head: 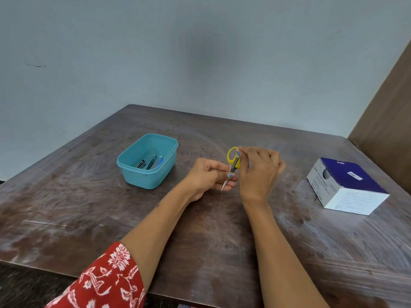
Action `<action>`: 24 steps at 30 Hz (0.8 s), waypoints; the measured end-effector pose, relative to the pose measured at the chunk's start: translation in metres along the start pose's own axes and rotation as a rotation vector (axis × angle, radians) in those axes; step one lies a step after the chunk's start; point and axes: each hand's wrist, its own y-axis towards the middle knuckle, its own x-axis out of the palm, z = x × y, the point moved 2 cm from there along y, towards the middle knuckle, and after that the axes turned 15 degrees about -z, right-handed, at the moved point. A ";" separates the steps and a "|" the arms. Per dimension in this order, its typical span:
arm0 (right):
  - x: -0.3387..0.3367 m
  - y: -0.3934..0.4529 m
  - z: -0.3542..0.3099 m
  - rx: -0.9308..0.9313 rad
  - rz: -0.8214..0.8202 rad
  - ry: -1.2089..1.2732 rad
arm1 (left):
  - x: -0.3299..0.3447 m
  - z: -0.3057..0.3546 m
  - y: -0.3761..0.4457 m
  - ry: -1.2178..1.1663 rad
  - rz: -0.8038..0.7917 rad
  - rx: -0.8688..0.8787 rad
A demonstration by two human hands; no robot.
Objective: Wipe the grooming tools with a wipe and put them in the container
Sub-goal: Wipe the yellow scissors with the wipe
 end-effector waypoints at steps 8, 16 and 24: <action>0.006 -0.001 -0.011 -0.072 -0.040 -0.056 | -0.004 0.002 0.002 0.020 0.075 0.040; 0.004 -0.002 -0.006 0.013 0.006 -0.064 | 0.003 0.000 0.001 0.047 -0.003 0.006; 0.008 -0.003 -0.015 -0.114 -0.110 0.012 | 0.000 0.004 -0.001 0.037 0.066 0.061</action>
